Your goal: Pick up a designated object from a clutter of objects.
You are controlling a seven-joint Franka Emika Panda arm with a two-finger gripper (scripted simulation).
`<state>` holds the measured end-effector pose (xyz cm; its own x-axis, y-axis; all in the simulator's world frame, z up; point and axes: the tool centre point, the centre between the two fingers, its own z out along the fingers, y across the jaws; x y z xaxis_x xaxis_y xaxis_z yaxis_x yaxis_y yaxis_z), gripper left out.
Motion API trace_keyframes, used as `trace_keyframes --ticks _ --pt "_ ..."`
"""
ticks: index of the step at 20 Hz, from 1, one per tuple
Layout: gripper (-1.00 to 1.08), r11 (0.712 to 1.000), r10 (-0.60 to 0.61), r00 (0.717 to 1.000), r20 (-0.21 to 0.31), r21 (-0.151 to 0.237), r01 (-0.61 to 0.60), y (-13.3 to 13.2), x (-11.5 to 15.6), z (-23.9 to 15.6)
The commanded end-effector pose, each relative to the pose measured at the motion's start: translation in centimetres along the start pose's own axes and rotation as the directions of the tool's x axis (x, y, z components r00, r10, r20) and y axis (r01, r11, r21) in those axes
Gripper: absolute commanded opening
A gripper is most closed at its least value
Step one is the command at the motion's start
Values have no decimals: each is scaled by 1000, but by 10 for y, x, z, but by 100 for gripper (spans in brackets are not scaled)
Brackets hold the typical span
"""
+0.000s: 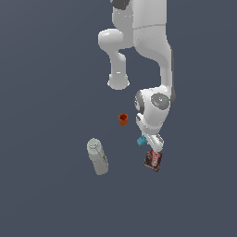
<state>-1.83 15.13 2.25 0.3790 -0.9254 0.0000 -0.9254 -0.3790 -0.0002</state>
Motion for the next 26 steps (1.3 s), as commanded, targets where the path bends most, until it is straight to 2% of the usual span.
trace_keyframes --ticks 1,14,26 --pt "-100 1000 0 1000 0 0 0 0 0 0" --pt "-100 1000 0 1000 0 0 0 4 3 -9" --pt "-100 1000 0 1000 0 0 0 33 19 -69"
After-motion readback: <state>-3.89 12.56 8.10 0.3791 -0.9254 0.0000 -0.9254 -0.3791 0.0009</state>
